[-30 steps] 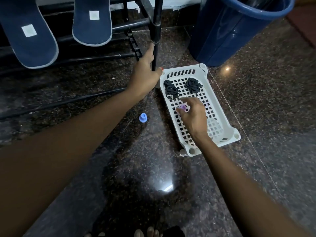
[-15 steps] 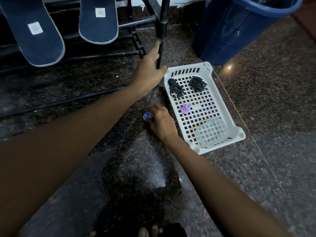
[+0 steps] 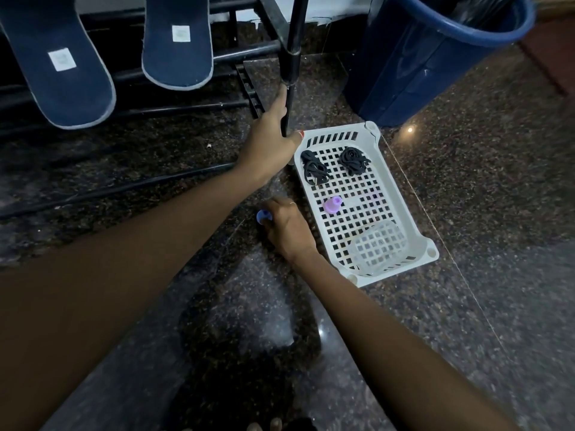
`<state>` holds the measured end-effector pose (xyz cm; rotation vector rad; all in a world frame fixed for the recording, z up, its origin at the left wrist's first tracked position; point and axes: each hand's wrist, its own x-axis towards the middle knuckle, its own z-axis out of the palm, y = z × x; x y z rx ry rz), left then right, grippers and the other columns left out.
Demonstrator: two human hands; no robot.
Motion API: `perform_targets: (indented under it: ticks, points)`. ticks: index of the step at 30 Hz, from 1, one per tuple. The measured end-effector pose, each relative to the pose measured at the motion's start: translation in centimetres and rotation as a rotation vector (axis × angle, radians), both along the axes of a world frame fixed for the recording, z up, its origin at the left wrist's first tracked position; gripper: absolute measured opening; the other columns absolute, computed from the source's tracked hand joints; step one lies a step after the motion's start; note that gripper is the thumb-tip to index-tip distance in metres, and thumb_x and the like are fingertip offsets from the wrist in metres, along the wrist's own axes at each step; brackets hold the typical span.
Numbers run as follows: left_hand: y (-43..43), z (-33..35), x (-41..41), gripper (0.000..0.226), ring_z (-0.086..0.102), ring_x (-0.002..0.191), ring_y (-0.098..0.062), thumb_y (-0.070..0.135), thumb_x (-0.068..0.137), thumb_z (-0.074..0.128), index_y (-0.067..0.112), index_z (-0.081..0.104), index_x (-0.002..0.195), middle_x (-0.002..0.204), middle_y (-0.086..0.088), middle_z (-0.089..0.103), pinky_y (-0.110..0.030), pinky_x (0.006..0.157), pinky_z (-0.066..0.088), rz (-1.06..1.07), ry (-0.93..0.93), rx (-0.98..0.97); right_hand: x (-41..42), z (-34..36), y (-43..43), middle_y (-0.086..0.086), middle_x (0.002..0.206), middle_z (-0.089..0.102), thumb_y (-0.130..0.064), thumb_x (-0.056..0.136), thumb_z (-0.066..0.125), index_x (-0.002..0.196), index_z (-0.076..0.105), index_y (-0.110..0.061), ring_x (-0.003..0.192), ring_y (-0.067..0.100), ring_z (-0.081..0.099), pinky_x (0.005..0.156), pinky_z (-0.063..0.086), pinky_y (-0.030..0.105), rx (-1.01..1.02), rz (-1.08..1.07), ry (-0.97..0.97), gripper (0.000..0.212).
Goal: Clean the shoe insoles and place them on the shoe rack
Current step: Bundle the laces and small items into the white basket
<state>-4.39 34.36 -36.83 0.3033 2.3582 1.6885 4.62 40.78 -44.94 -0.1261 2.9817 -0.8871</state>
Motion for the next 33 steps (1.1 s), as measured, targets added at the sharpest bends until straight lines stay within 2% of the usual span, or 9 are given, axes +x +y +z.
perform_targets:
  ticks: [2,8,11,13,14,17,21,30,33]
  points:
    - [0.0,-0.1,-0.1,0.077,0.037,0.137,-0.021,0.002,0.094,0.054,0.011,0.004,0.152,0.158,-0.010,0.019,-0.015,0.092,0.033,0.011,0.004,0.000,-0.2,0.7,0.5,0.020,0.089,0.060,0.011,0.074,0.057,0.085,0.061,0.006,0.084,0.037,0.054,0.065,0.044,0.040,-0.043,-0.031,0.076,0.014]
    - [0.0,0.2,0.2,0.076,0.029,0.141,-0.021,0.004,0.094,0.054,0.011,0.005,0.152,0.157,-0.013,0.020,-0.017,0.097,0.030,0.030,-0.017,0.028,-1.2,4.0,3.6,0.016,0.088,0.065,0.004,0.078,0.062,0.092,0.066,0.002,0.080,0.025,0.056,0.073,0.043,0.030,-0.179,-0.180,0.206,0.014]
    - [0.1,0.5,0.5,0.076,0.044,0.121,-0.002,0.005,0.095,0.054,0.013,0.005,0.153,0.157,-0.010,0.021,-0.001,0.080,0.035,0.033,-0.020,0.030,-1.6,5.5,6.1,0.013,0.093,0.065,0.000,0.082,0.062,0.098,0.066,0.001,0.083,0.025,0.058,0.078,0.046,0.031,-0.165,-0.257,0.207,0.017]
    - [0.2,0.6,0.6,0.075,0.044,0.115,0.002,0.005,0.095,0.053,0.013,0.005,0.153,0.158,-0.009,0.020,0.005,0.068,0.035,0.032,-0.023,0.041,-1.7,5.8,8.0,0.009,0.097,0.063,-0.001,0.084,0.061,0.106,0.064,0.001,0.087,0.020,0.058,0.085,0.048,0.030,-0.177,-0.343,0.173,0.022]
    - [0.2,0.7,0.6,0.075,0.045,0.119,-0.001,0.004,0.095,0.053,0.013,0.004,0.153,0.158,-0.009,0.020,0.006,0.066,0.034,0.031,-0.025,0.047,-1.8,5.6,9.1,0.009,0.099,0.064,-0.002,0.085,0.062,0.108,0.063,0.001,0.088,0.020,0.060,0.086,0.049,0.031,-0.182,-0.382,0.174,0.024]
    - [0.3,0.7,0.8,0.075,0.045,0.107,0.006,0.004,0.095,0.053,0.014,0.004,0.153,0.157,-0.009,0.021,0.005,0.064,0.035,0.044,-0.024,0.045,-1.8,4.5,11.7,0.014,0.099,0.066,-0.005,0.084,0.064,0.107,0.065,0.000,0.089,0.024,0.063,0.086,0.051,0.037,-0.142,-0.467,0.161,0.023]
    - [0.5,0.5,0.7,0.075,0.029,0.141,-0.017,0.003,0.095,0.053,0.012,0.005,0.152,0.157,-0.010,0.020,0.007,0.067,0.034,0.075,-0.015,0.045,-1.4,3.3,13.6,0.017,0.100,0.066,-0.003,0.085,0.062,0.105,0.065,0.000,0.085,0.025,0.063,0.081,0.052,0.035,-0.012,-0.485,0.111,0.020]
    - [0.9,0.4,0.9,0.073,0.024,0.144,-0.018,-0.002,0.095,0.050,0.008,0.004,0.152,0.159,-0.008,0.016,0.008,0.073,0.033,0.092,-0.005,0.074,-0.4,2.1,15.3,0.018,0.100,0.066,0.000,0.086,0.058,0.105,0.065,0.004,0.075,0.020,0.058,0.066,0.041,0.014,0.061,-0.510,0.065,0.020]
    - [0.9,0.3,0.9,0.073,0.025,0.143,-0.017,-0.001,0.095,0.051,0.008,0.006,0.152,0.158,-0.008,0.017,0.008,0.076,0.032,0.104,0.000,0.070,-0.5,2.4,15.2,0.019,0.101,0.064,0.001,0.087,0.055,0.104,0.064,0.004,0.075,0.021,0.057,0.067,0.041,0.015,0.083,-0.494,0.058,0.020]
